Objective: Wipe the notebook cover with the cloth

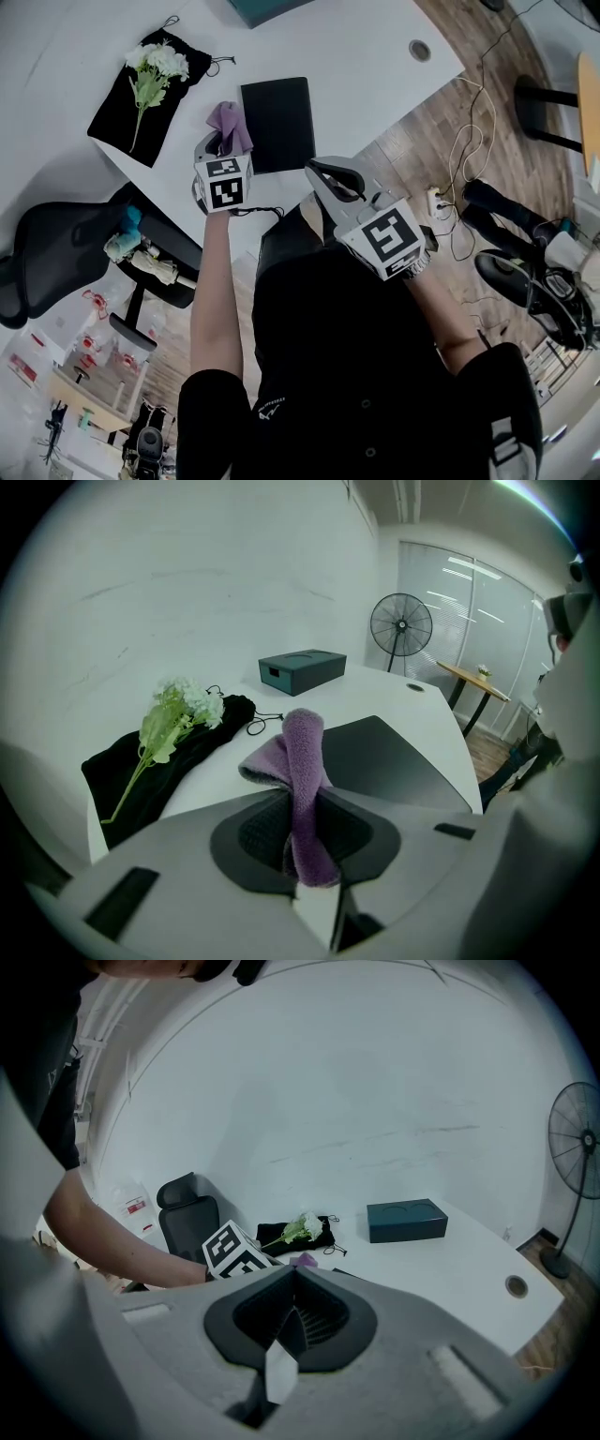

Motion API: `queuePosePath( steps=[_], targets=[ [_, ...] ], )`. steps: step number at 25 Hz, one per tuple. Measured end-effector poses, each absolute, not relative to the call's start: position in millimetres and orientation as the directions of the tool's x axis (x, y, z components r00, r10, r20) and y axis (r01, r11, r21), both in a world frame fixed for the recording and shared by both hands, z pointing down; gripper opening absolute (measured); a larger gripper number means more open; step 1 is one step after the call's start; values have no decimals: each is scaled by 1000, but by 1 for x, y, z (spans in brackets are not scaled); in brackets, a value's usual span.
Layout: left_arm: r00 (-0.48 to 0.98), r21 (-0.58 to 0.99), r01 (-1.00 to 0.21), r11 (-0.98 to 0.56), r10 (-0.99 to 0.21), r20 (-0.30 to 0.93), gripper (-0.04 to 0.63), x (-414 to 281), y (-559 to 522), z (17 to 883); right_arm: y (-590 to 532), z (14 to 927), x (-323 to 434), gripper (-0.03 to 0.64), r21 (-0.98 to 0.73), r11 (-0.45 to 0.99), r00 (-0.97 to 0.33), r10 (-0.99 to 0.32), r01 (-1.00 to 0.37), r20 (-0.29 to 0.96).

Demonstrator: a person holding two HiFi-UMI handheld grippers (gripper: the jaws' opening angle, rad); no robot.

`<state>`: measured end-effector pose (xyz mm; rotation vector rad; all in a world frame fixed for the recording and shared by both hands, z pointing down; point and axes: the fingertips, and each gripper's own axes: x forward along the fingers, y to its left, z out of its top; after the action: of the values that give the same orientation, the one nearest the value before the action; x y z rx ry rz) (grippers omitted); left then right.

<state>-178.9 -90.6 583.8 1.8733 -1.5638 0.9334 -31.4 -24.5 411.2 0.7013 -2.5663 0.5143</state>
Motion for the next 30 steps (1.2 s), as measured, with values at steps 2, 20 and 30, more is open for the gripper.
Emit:
queuePosePath(
  steps=[2, 20, 30],
  targets=[
    [86, -32, -984, -173, -634, 768, 67, -182, -88, 577, -25, 411, -28, 3, -243, 796, -777, -390, -554, 494],
    [283, 131, -957, -258, -740, 610, 67, -108, -84, 478, -45, 407, 5, 3, -245, 797, -782, -393, -552, 484],
    [425, 195, -894, -404, -623, 657, 67, -28, -60, 505, -56, 406, 22, 3, -246, 774, -766, -423, -583, 484]
  ],
)
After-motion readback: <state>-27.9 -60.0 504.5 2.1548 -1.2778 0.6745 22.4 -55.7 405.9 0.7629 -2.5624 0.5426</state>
